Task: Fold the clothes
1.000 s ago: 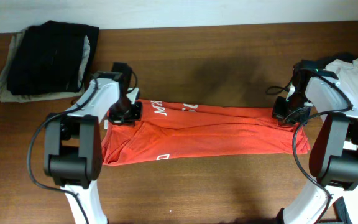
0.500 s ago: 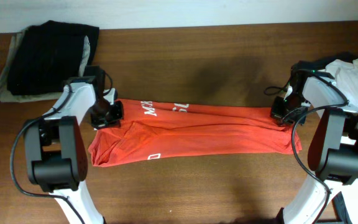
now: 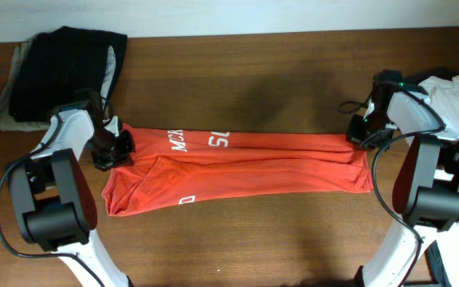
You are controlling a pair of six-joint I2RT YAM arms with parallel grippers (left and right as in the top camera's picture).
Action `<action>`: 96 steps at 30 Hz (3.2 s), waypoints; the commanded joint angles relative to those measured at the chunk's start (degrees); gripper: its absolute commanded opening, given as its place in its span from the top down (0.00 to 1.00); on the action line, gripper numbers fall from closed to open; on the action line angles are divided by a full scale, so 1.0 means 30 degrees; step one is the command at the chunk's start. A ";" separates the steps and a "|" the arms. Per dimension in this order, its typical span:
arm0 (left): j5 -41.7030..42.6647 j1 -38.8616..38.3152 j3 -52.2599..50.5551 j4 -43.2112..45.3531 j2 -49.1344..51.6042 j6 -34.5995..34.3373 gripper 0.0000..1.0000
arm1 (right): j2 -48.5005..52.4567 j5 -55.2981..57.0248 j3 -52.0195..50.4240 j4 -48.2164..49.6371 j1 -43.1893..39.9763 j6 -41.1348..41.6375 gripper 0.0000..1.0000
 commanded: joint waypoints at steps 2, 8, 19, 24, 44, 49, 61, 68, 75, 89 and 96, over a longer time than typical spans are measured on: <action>-0.1778 -0.0073 0.0474 -0.0036 -0.2324 0.0240 1.00 | 0.0087 0.0539 0.4284 -0.2448 -0.0109 0.0160 0.96; -0.0612 -0.1333 0.0641 -0.0146 -0.6331 0.0481 0.76 | 0.0087 -0.2361 1.0433 -0.7657 -0.0087 0.0080 0.71; -0.0277 -0.4262 -0.0124 -0.1676 -0.4998 0.2062 0.18 | 0.0095 -0.3657 1.1023 -0.9165 -0.0073 -0.1428 0.18; -0.0284 -0.4269 -0.0124 -0.1712 -0.2535 0.2616 0.22 | 0.0095 -0.3665 1.1016 -0.9173 -0.0073 -0.1428 0.17; -0.0138 -0.4269 -0.0117 -0.0270 -0.0554 0.1953 0.45 | 0.0102 -0.3570 1.1016 -0.8925 -0.0073 -0.1428 0.17; -0.0138 -0.4269 -0.0117 -0.0197 -0.0554 0.1960 0.56 | 0.0109 -0.3453 1.1016 -0.8918 -0.0073 -0.1428 0.17; -0.0138 -0.4269 -0.0109 -0.0423 -0.0933 0.1960 0.99 | 0.0109 -0.3453 1.0805 -0.8626 -0.0073 -0.1428 0.17; -0.0138 -0.4269 -0.0109 -0.2025 -0.2521 0.1887 1.00 | 0.0109 -0.3453 1.0805 -0.8619 -0.0073 -0.1428 0.17; -0.0073 -0.4320 -0.0109 -0.4175 -0.2849 0.1887 1.00 | 0.0109 -0.3453 1.0805 -0.8553 -0.0073 -0.1428 0.17; -0.0146 -0.5989 -0.0117 -0.6142 -0.2849 0.1894 1.00 | 0.0109 -0.3453 1.0805 -0.8692 -0.0073 -0.1428 0.17; -0.0146 -0.7045 -0.0117 -0.6142 -0.2849 0.1894 0.96 | 0.0109 -0.3453 1.0805 -0.8786 -0.0073 -0.1428 0.17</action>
